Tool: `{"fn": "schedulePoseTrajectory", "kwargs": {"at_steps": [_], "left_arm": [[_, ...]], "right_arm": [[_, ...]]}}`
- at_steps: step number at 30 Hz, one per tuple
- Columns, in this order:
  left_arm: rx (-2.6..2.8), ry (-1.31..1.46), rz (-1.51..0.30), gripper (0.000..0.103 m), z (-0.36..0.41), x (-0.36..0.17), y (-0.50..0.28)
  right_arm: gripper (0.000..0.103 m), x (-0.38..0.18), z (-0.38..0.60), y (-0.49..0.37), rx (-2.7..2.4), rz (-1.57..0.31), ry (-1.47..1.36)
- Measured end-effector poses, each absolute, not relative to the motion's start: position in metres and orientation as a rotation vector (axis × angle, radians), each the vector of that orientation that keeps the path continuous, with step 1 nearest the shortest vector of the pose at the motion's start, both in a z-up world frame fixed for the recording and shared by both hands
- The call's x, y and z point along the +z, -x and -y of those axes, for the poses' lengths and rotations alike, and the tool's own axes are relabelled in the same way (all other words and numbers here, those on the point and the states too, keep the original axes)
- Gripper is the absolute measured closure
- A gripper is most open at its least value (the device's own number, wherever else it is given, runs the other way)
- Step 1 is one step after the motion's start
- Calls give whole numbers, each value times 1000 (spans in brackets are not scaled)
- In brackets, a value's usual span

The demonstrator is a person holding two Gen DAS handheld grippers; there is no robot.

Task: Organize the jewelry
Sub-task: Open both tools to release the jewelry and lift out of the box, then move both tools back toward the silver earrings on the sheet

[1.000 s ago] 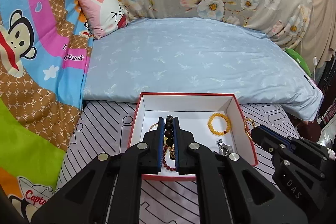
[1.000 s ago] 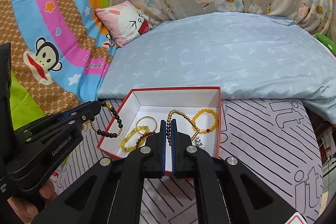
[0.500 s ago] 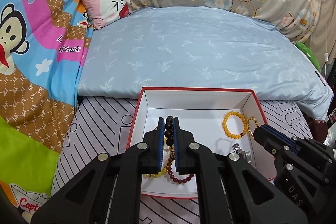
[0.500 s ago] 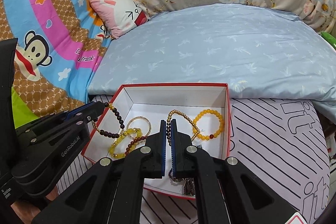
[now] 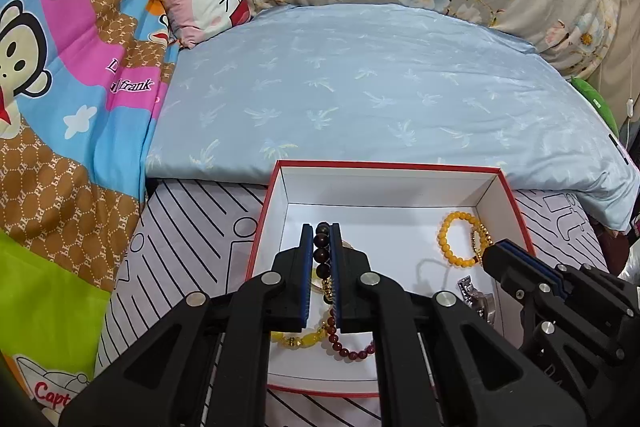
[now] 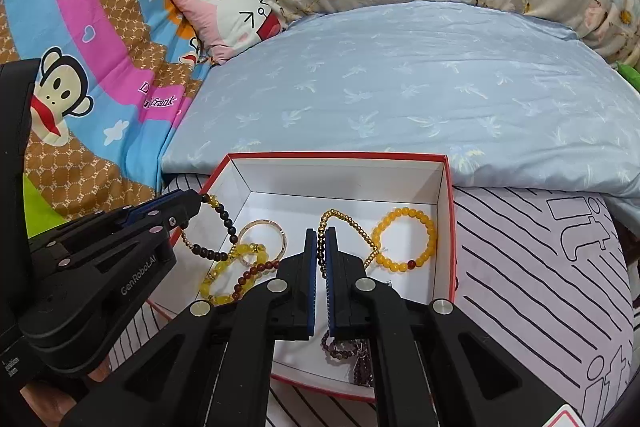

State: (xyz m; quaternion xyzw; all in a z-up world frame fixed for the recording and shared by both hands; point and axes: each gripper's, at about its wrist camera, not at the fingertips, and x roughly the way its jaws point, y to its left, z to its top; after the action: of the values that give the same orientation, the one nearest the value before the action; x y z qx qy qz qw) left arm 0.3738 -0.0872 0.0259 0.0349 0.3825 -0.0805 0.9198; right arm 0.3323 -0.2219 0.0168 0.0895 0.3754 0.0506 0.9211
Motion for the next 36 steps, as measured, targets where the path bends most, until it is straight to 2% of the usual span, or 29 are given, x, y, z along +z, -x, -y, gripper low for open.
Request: {"fn": "schedulePoseTrajectory", "kwargs": {"at_steps": [1, 3, 4, 5, 6, 8, 19, 26, 36], "left_arm": [[-169, -71, -786, 96, 87, 26, -374], [-175, -72, -785, 95, 88, 26, -375], [-174, -71, -783, 91, 88, 26, -375], [-170, -71, -778, 78, 89, 27, -374], [-163, -73, -771, 65, 89, 27, -373], [-155, -75, -746, 62, 88, 31, -370], [-169, -64, -727, 61, 82, 49, -344], [-182, -81, -692, 48, 77, 64, -303], [-200, -91, -728, 48, 72, 49, -244]], "right_arm": [[99, 17, 221, -332, 104, -768, -183], [89, 19, 221, -332, 99, -759, -179], [79, 20, 221, -331, 93, -751, -178], [69, 22, 221, -329, 87, -743, -179], [69, 24, 221, -327, 77, -734, -181], [68, 26, 223, -324, 80, -729, -187], [68, 50, 216, -291, 89, -690, -173], [64, 58, 216, -246, 83, -675, -173], [64, 40, 233, -180, 43, -723, -240]]}}
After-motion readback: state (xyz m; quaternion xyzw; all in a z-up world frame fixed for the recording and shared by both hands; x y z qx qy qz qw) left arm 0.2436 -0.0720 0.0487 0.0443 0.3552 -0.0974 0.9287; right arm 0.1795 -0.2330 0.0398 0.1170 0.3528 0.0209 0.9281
